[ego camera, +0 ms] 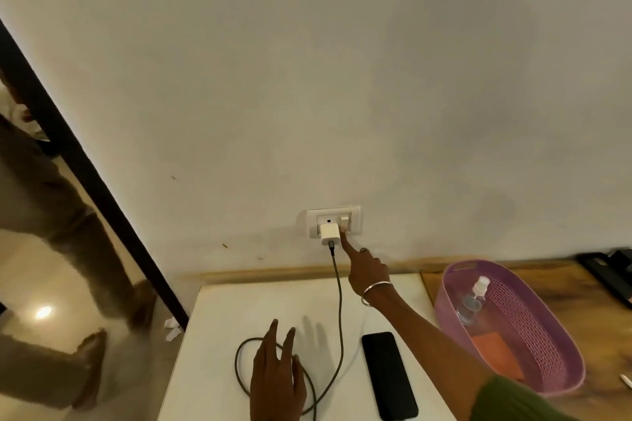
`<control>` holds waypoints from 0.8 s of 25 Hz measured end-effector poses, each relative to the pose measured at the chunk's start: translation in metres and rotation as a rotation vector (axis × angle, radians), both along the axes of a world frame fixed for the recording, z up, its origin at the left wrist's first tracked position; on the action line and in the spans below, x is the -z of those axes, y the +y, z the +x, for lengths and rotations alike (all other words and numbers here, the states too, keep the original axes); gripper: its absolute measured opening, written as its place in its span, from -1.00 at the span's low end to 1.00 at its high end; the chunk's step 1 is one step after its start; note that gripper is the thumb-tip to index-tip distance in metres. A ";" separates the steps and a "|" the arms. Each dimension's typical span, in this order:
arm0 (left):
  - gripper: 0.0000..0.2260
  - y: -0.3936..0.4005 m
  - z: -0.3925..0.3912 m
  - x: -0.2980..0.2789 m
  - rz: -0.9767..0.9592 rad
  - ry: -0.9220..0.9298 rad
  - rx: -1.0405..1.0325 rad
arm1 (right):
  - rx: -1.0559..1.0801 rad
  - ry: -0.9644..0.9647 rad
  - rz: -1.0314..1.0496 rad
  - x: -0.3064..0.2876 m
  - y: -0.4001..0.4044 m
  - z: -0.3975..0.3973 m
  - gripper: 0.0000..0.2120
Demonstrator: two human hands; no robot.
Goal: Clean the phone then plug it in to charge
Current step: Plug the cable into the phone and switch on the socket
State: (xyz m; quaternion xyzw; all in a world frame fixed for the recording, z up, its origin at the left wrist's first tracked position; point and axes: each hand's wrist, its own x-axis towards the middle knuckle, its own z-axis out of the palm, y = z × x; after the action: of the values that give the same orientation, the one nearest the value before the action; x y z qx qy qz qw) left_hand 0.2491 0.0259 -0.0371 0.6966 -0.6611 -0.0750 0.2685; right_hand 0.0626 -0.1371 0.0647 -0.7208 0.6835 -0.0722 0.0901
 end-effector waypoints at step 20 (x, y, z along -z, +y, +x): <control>-0.60 0.074 -0.018 -0.066 0.063 0.021 0.149 | 0.138 -0.116 0.085 -0.006 0.185 -0.087 -0.37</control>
State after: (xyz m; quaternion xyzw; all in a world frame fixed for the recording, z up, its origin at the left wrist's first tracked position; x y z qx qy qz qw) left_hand 0.2311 0.1003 0.0287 0.6528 -0.7056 -0.1228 0.2468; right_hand -0.0248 0.0479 0.0710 -0.6620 0.7277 -0.0907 0.1548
